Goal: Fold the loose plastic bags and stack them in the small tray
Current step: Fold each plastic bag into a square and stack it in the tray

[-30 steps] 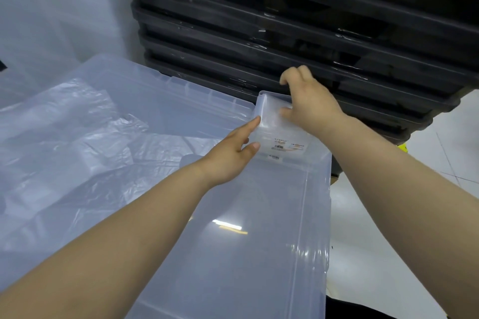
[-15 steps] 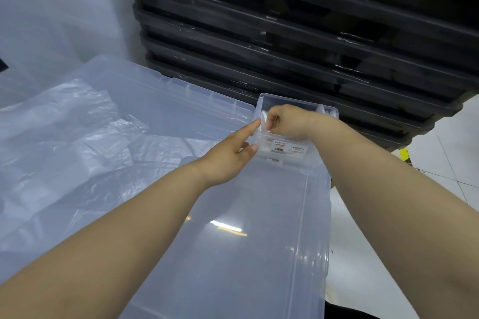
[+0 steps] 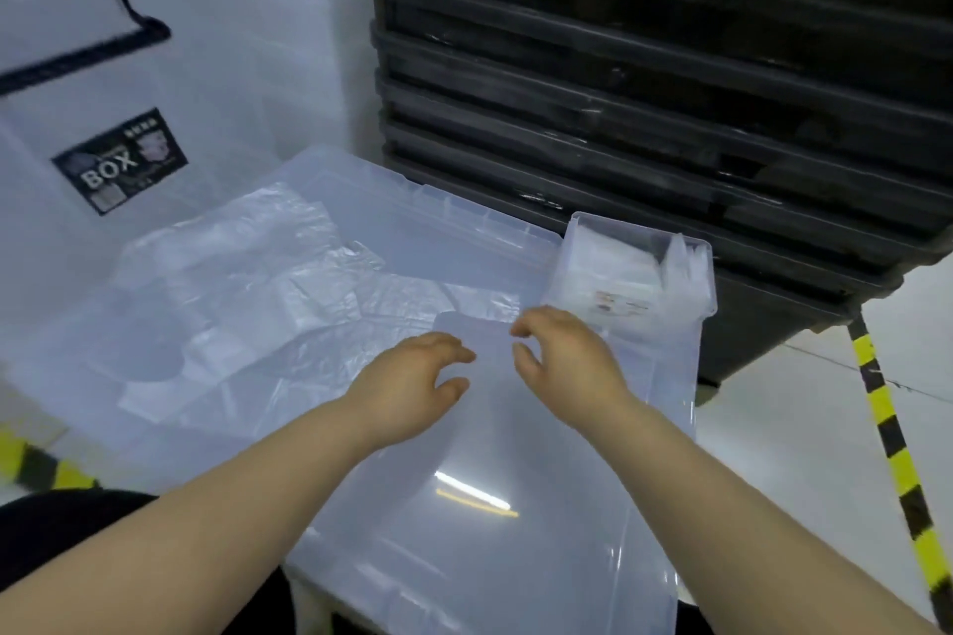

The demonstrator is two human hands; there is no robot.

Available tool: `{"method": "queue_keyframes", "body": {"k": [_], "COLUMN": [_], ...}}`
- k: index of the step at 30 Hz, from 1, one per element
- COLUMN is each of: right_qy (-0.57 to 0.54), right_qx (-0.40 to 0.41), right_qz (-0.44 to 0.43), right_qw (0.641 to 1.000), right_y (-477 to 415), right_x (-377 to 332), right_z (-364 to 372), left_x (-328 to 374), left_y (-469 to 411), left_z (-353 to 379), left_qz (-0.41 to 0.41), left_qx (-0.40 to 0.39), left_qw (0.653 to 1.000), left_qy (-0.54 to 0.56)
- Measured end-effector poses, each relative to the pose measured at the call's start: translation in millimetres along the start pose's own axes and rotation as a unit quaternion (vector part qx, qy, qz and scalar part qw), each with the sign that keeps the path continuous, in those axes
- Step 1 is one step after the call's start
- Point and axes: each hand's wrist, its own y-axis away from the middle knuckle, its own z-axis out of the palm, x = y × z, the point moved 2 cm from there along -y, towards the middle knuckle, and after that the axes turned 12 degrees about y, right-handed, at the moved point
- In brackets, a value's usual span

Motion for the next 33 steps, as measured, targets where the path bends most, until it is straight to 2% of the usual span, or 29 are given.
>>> {"method": "queue_keyframes", "body": {"k": [4,6,8,10,14,17,18,25,28,30,33], "right_qy": [0.049,0.071,0.091,0.099,0.121,0.113,0.115,0.084,0.028,0.023,0.086], "right_qx": [-0.131,-0.150,-0.155,-0.140,-0.126,-0.108,-0.107,-0.096,-0.035,0.057,0.083], "right_qz": [-0.017,-0.020,-0.025,-0.032,-0.030,-0.027,-0.029,-0.029,-0.013,-0.057,-0.213], "right_qw": [0.990,0.986,0.983,0.985,0.984,0.987,0.987,0.991,0.999,0.996,0.970], "right_y": [22,27,29,30,30,29,30,31,33,37,48], "right_x": [-10,-10,-8,-9,-8,-8,-8,-9,-17,-31,-54], "right_z": [48,56,59,60,65,65,66,66,64,61,66], "left_x": [-22,-40,-59,-72,-88,-98,-101,-104,-94,-84,-67], "left_y": [38,58,74,82,79,73,73,66,69,71,73], "left_z": [-15,-25,-32,-35,-35,-35,-34,-27,-23,-15,-2], "left_qz": [-0.048,-0.077,-0.114,-0.133,-0.111,0.019,0.039,0.082,0.095,0.115,0.143], "left_qx": [-0.068,-0.095,-0.102,-0.100,-0.018,0.102,0.119,0.152,0.147,0.157,0.166], "left_qw": [0.985,0.967,0.957,0.955,0.967,0.971,0.969,0.955,0.959,0.963,0.968], "left_qy": [-0.154,-0.225,-0.246,-0.246,-0.228,-0.214,-0.211,-0.242,-0.223,-0.188,-0.126]}}
